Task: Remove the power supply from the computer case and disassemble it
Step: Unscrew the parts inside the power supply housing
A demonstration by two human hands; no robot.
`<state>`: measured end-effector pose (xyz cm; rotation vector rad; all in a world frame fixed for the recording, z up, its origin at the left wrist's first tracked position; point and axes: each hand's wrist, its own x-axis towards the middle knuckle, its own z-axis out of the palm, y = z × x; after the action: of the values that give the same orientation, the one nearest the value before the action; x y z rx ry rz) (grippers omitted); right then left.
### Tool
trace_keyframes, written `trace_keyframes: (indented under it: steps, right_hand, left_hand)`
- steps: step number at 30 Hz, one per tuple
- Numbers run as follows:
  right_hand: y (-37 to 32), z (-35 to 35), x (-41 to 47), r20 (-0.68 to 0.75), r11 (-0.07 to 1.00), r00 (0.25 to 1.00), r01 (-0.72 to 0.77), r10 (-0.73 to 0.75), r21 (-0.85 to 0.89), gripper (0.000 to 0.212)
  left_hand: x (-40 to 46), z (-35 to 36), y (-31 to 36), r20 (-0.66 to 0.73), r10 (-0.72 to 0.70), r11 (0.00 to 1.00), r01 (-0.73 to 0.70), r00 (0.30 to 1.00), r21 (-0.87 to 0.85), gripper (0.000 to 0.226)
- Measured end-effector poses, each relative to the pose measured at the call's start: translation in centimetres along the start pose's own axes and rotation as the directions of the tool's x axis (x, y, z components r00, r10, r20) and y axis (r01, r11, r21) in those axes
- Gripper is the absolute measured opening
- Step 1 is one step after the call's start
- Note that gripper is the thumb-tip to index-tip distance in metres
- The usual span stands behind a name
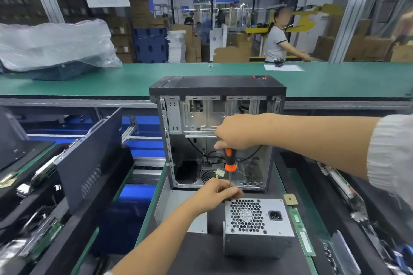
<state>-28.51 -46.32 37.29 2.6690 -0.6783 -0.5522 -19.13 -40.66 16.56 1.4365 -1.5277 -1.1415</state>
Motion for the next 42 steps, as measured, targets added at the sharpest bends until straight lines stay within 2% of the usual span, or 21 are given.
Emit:
trace_keyframes:
  steps: [2, 5, 8, 10, 11, 13, 15, 19, 21, 23, 24, 26, 28, 30, 31, 33, 35, 37, 39, 40, 42]
  right_hand:
    - [0.3, -0.6, -0.1, 0.054, 0.993, 0.992, 0.112, -0.114, 0.045, 0.022]
    - [0.8, -1.7, -0.4, 0.167, 0.95, 0.963, 0.165, -0.213, 0.264, 0.038]
    - [0.8, -1.9, -0.5, 0.242, 0.93, 0.969, -0.046, -0.047, 0.364, 0.055]
    - [0.1, -1.8, -0.6, 0.249, 0.942, 0.959, -0.2, 0.133, 0.269, 0.073]
    - [-0.2, -1.7, -0.6, 0.228, 0.959, 0.959, -0.211, 0.166, 0.191, 0.07]
    - [-0.2, -1.3, -0.3, 0.176, 0.992, 0.978, -0.122, 0.113, 0.039, 0.052]
    - [0.2, -1.5, -0.5, 0.164, 0.999, 0.986, 0.01, -0.017, 0.044, 0.024]
    - [1.2, -2.0, -1.1, 0.194, 0.944, 0.97, 0.075, -0.143, 0.321, 0.038]
    - [1.1, -1.9, -1.1, 0.146, 0.936, 0.989, -0.044, -0.008, 0.349, 0.055]
    - [0.5, -1.8, -1.2, 0.119, 0.952, 0.979, -0.191, 0.167, 0.239, 0.07]
    - [0.4, -1.6, -1.1, 0.109, 0.964, 0.974, -0.213, 0.198, 0.157, 0.068]
    - [0.5, -1.6, -0.8, 0.127, 0.987, 0.983, -0.145, 0.135, 0.075, 0.05]
    - [1.2, -1.9, -1.0, 0.151, 0.986, 0.988, -0.002, -0.024, 0.168, 0.018]
    - [1.9, -2.5, -1.3, 0.166, 0.932, 0.971, 0.103, -0.169, 0.347, 0.04]
    - [2.1, -2.7, -1.5, 0.151, 0.911, 0.971, 0.113, -0.186, 0.397, 0.05]
    - [1.8, -2.5, -1.5, 0.132, 0.911, 0.989, 0.009, -0.07, 0.412, 0.061]
    - [1.1, -1.7, -1.2, 0.093, 0.933, 0.992, -0.109, 0.082, 0.342, 0.069]
    - [0.7, -1.3, -0.7, 0.021, 0.974, 0.996, -0.087, 0.085, 0.209, 0.055]
    - [1.2, -1.8, -0.6, 0.069, 0.971, 0.997, 0.005, -0.022, 0.238, 0.021]
    - [1.5, -2.4, -0.9, 0.128, 0.944, 0.989, 0.035, -0.08, 0.327, 0.021]
    - [2.1, -3.0, -1.2, 0.212, 0.892, 0.965, 0.042, -0.153, 0.451, 0.048]
  left_hand:
    - [-0.2, -0.1, 0.2, 0.003, 0.017, 0.995, -0.017, 1.0, -0.096, 0.026]
    - [-0.3, 0.1, 0.3, 0.013, 0.032, 0.986, -0.029, 0.999, -0.162, 0.026]
    - [-0.2, 0.2, 0.3, 0.015, 0.032, 0.986, -0.029, 0.999, -0.166, 0.028]
    - [-0.2, 0.1, 0.4, 0.009, 0.034, 0.987, -0.032, 0.999, -0.158, 0.028]
    - [-0.2, 0.1, 0.4, 0.011, 0.033, 0.988, -0.031, 0.999, -0.154, 0.029]
    - [-0.2, 0.0, 0.4, 0.022, 0.031, 0.985, -0.027, 0.999, -0.168, 0.028]
    - [-0.3, 0.0, 0.4, 0.029, 0.031, 0.978, -0.024, 0.999, -0.207, 0.028]
    - [-0.2, 0.1, 0.6, 0.039, 0.049, 0.971, -0.038, 0.998, -0.234, 0.029]
    - [-0.1, 0.3, 0.7, 0.039, 0.055, 0.971, -0.044, 0.998, -0.237, 0.028]
    - [-0.1, 0.3, 0.7, 0.04, 0.053, 0.974, -0.043, 0.998, -0.223, 0.028]
    - [-0.1, 0.3, 0.6, 0.042, 0.055, 0.974, -0.044, 0.998, -0.22, 0.027]
    - [-0.2, 0.2, 0.5, 0.045, 0.059, 0.975, -0.048, 0.997, -0.219, 0.025]
    - [-0.3, 0.2, 0.5, 0.041, 0.06, 0.976, -0.05, 0.997, -0.214, 0.025]
    - [-0.3, 0.3, 0.5, 0.038, 0.058, 0.975, -0.049, 0.998, -0.218, 0.026]
    - [-0.3, 0.3, 0.5, 0.037, 0.061, 0.974, -0.051, 0.997, -0.221, 0.026]
    - [-0.3, 0.3, 0.4, 0.031, 0.068, 0.97, -0.059, 0.997, -0.235, 0.027]
    - [-0.3, 0.3, 0.5, 0.024, 0.061, 0.971, -0.054, 0.998, -0.233, 0.027]
    - [-0.3, 0.3, 0.6, 0.024, 0.052, 0.978, -0.046, 0.998, -0.203, 0.026]
    - [-0.2, 0.3, 0.6, 0.03, 0.051, 0.984, -0.045, 0.998, -0.17, 0.027]
    - [-0.2, 0.4, 0.6, 0.032, 0.05, 0.986, -0.045, 0.998, -0.161, 0.027]
    - [-0.2, 0.3, 0.6, 0.032, 0.047, 0.987, -0.041, 0.998, -0.155, 0.028]
